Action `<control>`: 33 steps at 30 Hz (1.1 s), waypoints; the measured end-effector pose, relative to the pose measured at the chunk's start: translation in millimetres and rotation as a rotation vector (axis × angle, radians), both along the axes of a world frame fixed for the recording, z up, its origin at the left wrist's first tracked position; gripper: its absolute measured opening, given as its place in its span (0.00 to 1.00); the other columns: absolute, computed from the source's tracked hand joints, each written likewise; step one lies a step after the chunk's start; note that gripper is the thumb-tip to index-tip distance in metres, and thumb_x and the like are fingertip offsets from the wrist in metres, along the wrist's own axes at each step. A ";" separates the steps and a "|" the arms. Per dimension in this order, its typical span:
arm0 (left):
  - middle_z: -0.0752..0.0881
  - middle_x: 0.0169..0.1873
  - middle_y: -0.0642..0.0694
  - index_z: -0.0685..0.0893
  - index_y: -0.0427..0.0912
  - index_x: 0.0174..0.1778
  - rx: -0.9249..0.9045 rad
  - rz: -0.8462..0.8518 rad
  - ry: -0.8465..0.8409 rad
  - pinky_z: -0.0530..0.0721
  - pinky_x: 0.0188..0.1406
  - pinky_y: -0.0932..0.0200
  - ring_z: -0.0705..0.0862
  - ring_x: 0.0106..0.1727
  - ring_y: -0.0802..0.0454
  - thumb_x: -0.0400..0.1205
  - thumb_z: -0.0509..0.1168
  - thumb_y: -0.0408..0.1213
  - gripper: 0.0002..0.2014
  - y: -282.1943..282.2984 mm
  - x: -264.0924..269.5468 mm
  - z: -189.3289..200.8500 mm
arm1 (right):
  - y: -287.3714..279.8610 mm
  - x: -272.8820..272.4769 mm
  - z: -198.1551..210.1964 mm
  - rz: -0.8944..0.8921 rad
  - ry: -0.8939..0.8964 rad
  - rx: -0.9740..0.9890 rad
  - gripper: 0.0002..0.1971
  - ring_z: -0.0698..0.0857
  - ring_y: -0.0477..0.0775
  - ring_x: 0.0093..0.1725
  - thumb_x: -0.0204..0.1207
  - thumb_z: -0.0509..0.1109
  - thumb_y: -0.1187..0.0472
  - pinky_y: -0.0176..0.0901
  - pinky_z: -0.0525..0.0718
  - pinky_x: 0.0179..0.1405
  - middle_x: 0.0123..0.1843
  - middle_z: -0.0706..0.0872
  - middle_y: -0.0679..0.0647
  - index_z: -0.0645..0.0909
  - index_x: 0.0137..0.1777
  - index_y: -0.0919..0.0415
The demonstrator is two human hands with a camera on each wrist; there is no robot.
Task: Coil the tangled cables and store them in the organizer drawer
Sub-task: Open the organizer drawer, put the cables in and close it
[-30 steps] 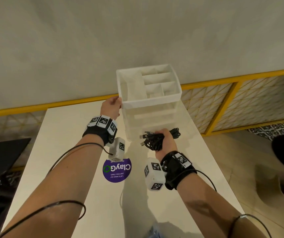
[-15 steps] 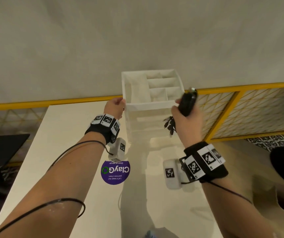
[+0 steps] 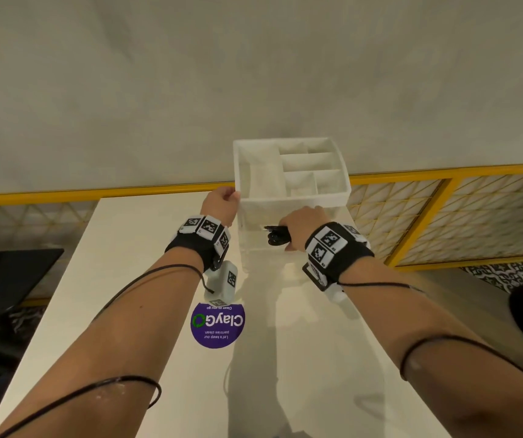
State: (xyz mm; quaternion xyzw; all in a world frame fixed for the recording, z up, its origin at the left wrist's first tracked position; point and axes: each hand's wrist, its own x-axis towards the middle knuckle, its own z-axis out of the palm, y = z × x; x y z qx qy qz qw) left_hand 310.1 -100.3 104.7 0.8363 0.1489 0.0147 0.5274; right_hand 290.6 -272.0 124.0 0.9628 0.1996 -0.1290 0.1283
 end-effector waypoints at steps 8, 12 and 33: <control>0.85 0.64 0.41 0.78 0.43 0.68 0.016 -0.004 -0.010 0.87 0.55 0.41 0.85 0.60 0.40 0.83 0.56 0.42 0.18 -0.4 0.4 -1.7 | -10.5 4.9 -20.4 -0.126 0.185 0.285 0.35 0.75 0.63 0.66 0.71 0.55 0.29 0.59 0.70 0.65 0.66 0.78 0.59 0.70 0.69 0.53; 0.84 0.65 0.40 0.77 0.42 0.69 0.012 0.002 -0.002 0.87 0.54 0.41 0.85 0.60 0.40 0.84 0.56 0.42 0.19 -1.7 -1.7 0.4 | -22.3 -2.1 -22.3 -0.064 0.190 0.428 0.24 0.64 0.60 0.78 0.85 0.42 0.50 0.65 0.53 0.79 0.79 0.67 0.58 0.59 0.79 0.55; 0.82 0.62 0.34 0.75 0.36 0.67 0.212 -0.183 -0.064 0.79 0.56 0.50 0.81 0.56 0.37 0.87 0.47 0.36 0.18 -7.9 -2.3 4.6 | -82.8 -20.1 -47.1 0.056 -0.058 0.569 0.26 0.59 0.50 0.82 0.78 0.63 0.49 0.52 0.52 0.80 0.83 0.60 0.48 0.66 0.76 0.47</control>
